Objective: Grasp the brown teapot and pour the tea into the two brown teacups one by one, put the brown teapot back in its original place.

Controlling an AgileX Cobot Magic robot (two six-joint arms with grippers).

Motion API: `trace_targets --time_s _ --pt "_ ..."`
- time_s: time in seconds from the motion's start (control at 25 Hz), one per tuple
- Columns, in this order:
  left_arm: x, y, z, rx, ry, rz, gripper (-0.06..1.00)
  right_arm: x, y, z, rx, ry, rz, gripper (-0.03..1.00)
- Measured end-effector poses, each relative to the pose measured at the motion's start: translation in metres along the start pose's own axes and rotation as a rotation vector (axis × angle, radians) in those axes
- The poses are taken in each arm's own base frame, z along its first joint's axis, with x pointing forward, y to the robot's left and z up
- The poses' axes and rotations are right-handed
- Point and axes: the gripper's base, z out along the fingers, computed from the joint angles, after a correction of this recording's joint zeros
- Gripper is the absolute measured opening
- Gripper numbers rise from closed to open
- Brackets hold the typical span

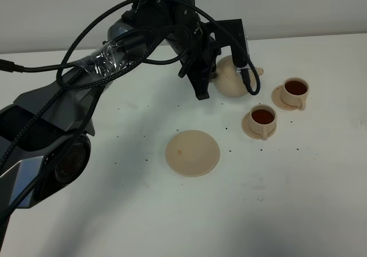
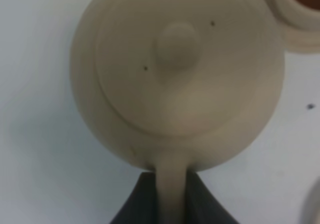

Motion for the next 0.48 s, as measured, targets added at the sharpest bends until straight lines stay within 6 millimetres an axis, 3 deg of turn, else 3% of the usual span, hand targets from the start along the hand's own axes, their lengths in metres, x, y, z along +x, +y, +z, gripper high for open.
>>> trace_targets --time_s 0.32,0.48 --pt "0.014 -0.003 0.000 0.126 0.014 -0.086 0.12 0.000 0.000 0.000 0.000 0.000 0.000 0.24" --pt "0.023 -0.002 0.010 0.157 0.006 -0.057 0.12 0.000 0.000 0.000 0.000 0.000 0.000 0.24"
